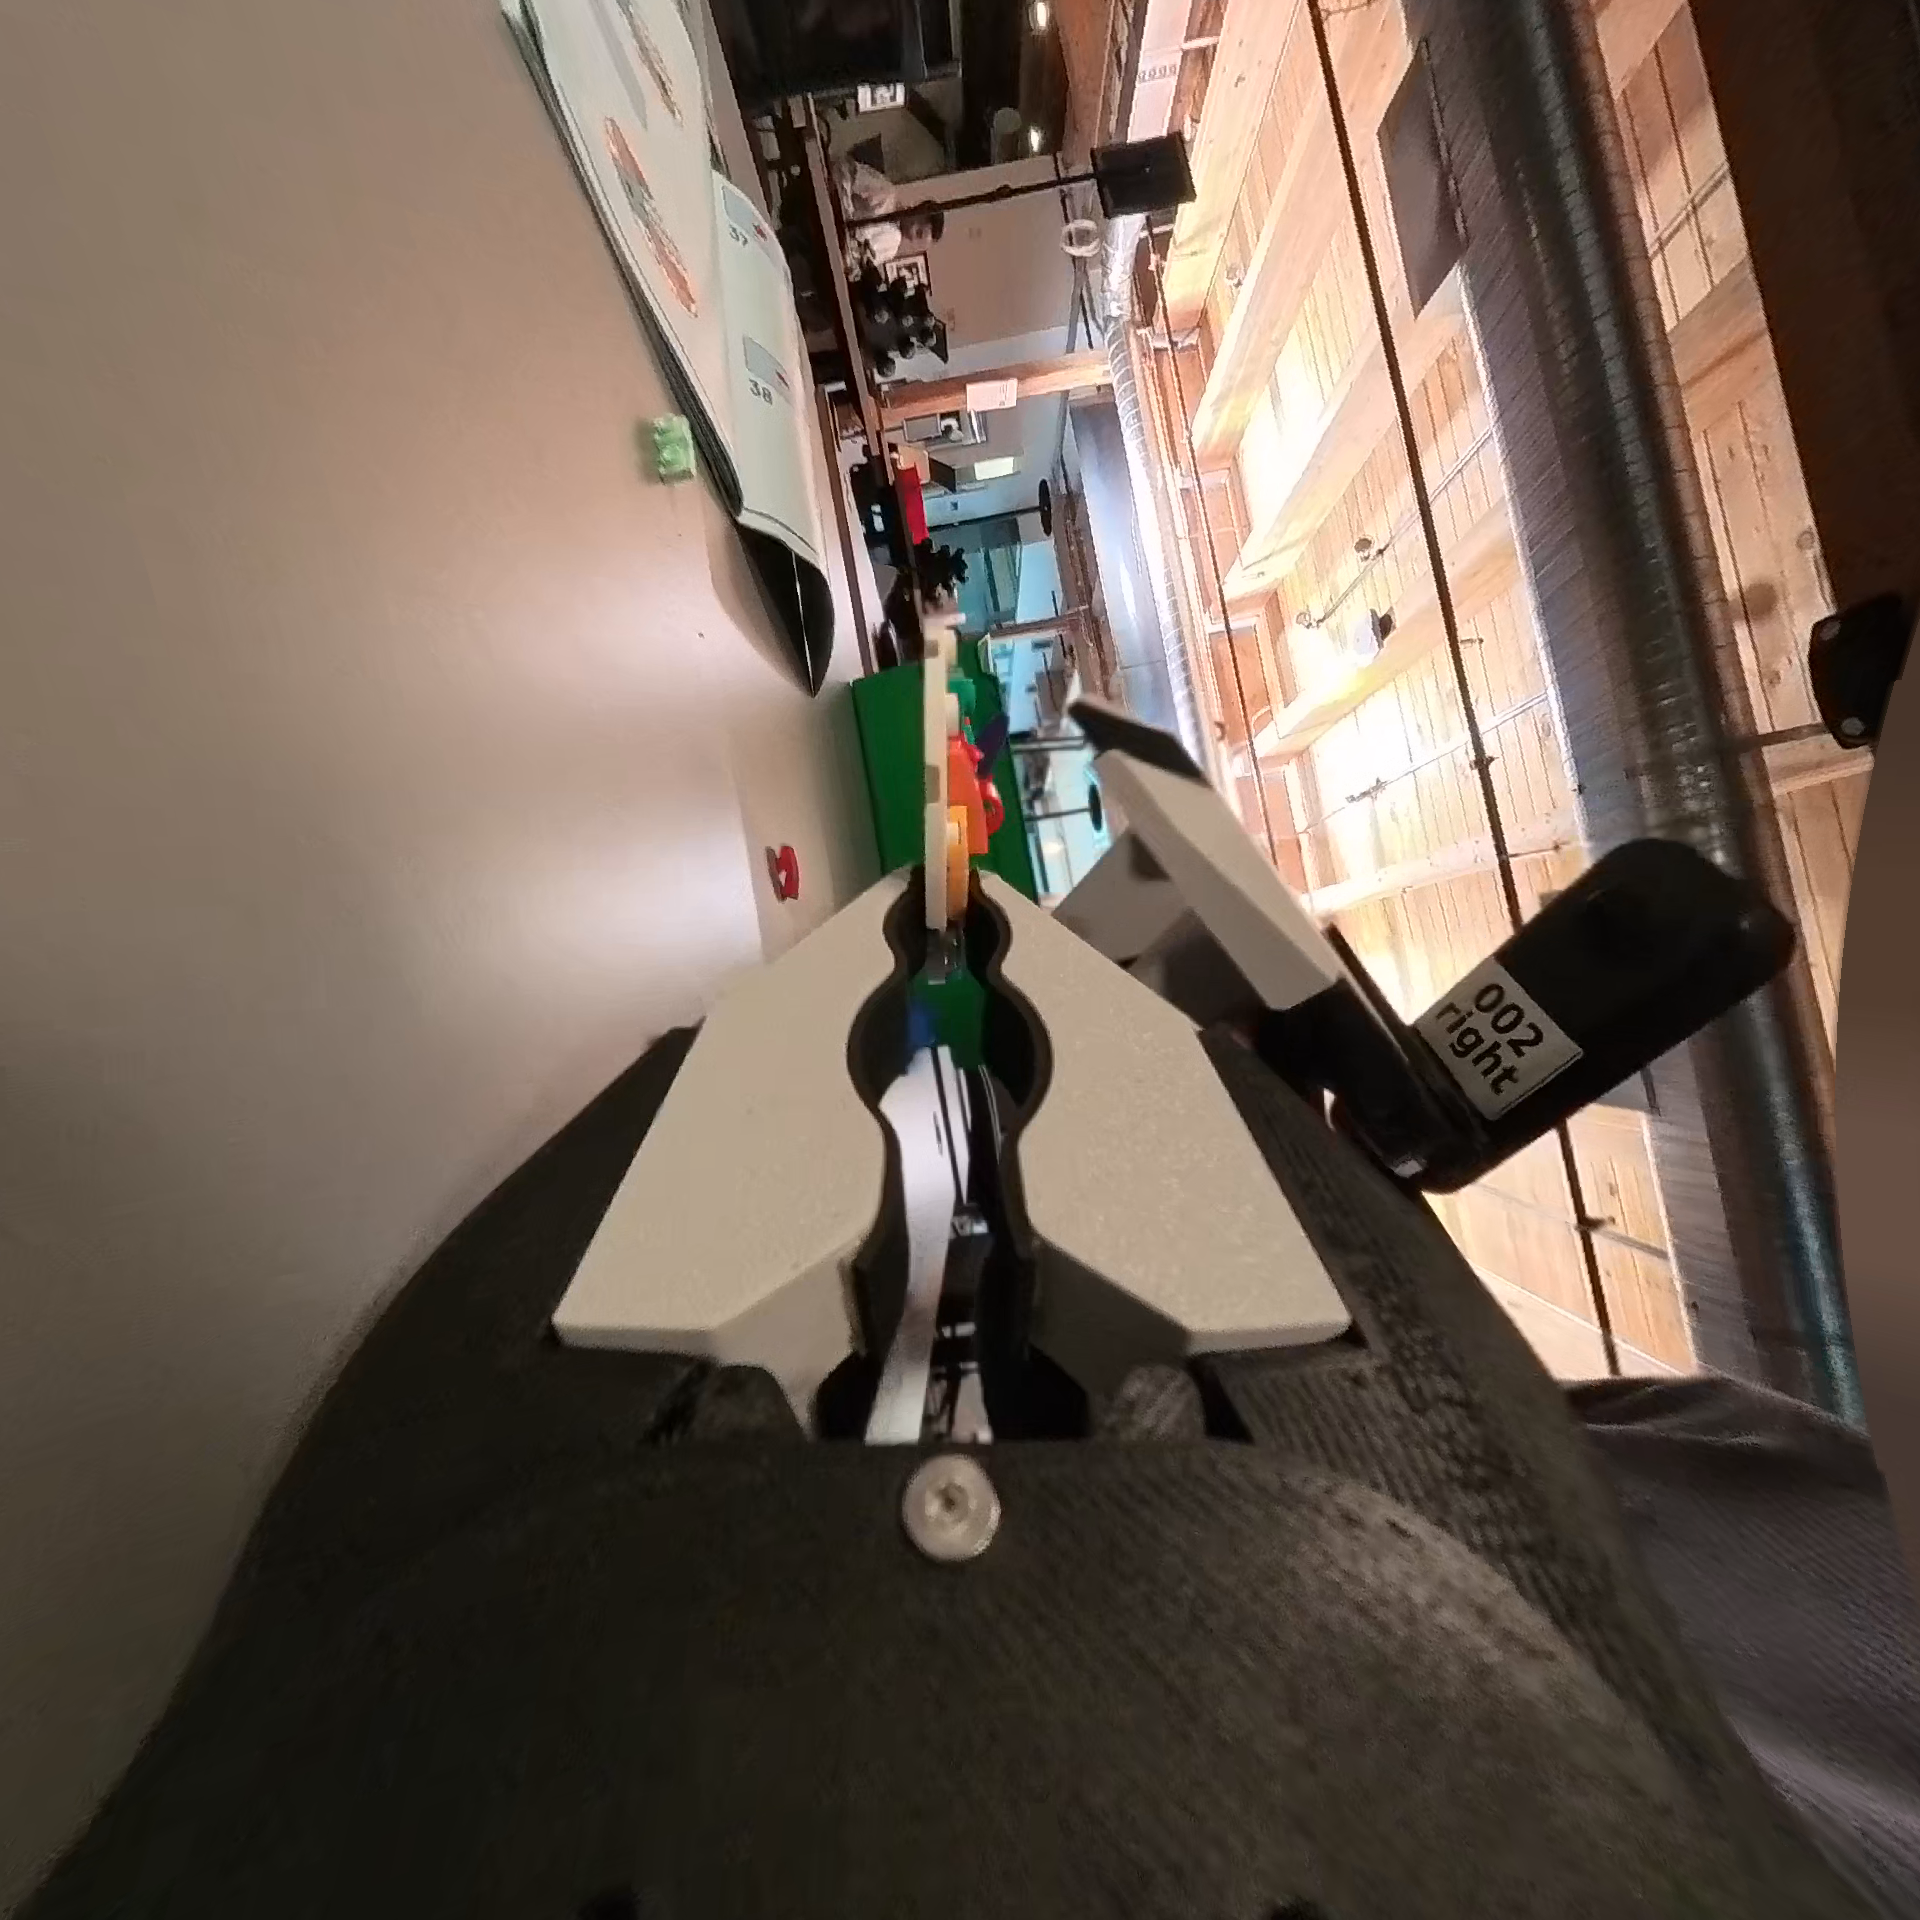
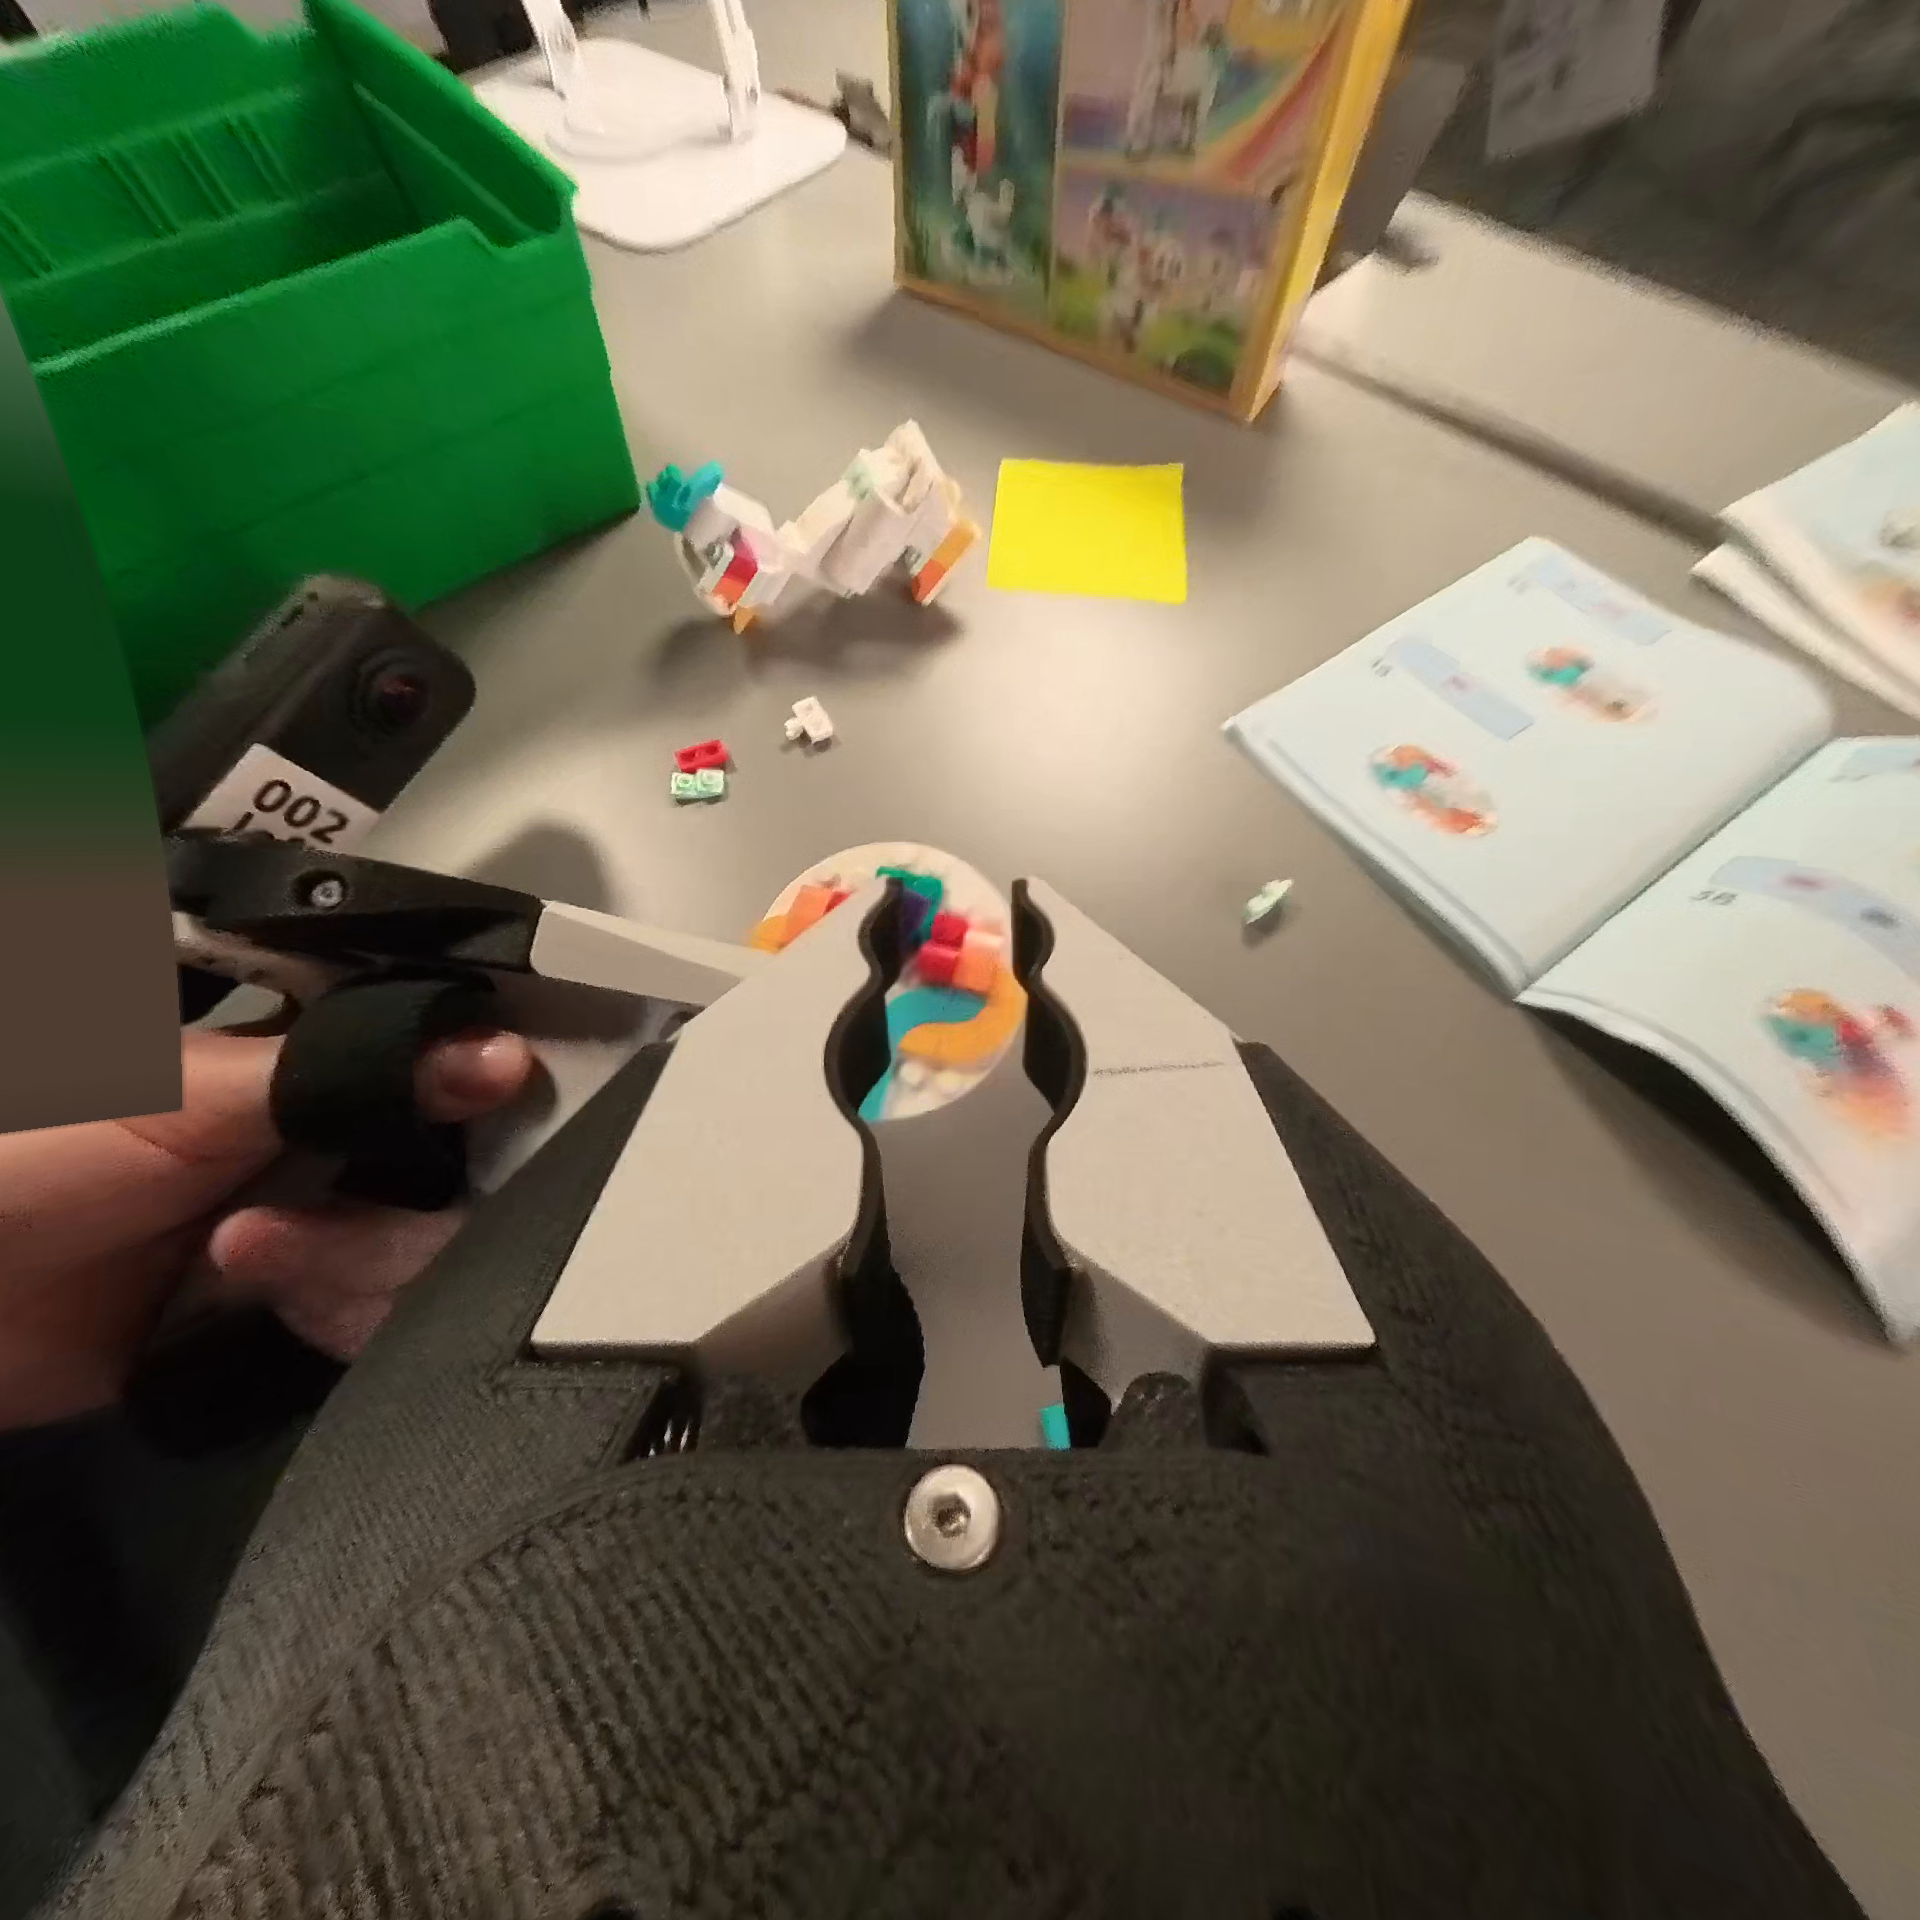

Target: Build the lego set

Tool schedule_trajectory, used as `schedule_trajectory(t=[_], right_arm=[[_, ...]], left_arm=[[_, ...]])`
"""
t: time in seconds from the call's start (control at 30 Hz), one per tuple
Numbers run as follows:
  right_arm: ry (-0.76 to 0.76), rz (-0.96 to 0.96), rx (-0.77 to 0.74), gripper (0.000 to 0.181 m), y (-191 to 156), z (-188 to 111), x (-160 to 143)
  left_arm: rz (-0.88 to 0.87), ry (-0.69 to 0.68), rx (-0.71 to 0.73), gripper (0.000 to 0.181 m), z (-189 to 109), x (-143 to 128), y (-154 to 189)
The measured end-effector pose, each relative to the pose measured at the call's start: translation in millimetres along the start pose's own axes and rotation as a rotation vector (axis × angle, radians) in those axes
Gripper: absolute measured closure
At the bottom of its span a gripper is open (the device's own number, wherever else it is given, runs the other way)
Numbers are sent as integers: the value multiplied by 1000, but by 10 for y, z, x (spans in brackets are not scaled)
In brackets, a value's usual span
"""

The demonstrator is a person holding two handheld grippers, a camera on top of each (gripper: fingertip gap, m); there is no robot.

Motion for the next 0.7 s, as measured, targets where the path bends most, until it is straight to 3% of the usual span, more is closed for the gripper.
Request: schedule_trajectory(t=[0.1,0.17,0.37,0.43,0.53,0.7], right_arm=[[126,-61,-3,162,167,-122,64],[197,-158,82,162,186,-209,53],[302,-567,282,157,199,-357,-294],[232,-530,329,160,250,-317,-370],[184,-397,543,164,213,-390,-328],[122,-444,774,167,152,-412,-378]], left_arm=[[-39,-59,-15,177,22,-55,0],[-75,-119,-32,177,41,-108,5],[-153,-337,-62,177,35,-217,24],[-174,-410,-65,177,35,-265,26],[-222,-539,-80,177,43,-374,40],[-262,-672,-91,177,47,-464,45]])
Point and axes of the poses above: each gripper's, where its closed fingertips meet, z out along the fingers, x out of its top, y = z × x across the jaws, the point moved 3 cm from there along -z, back along the fingers, and after that the axes turned 14 degrees about -x, right-handed, at the moved point
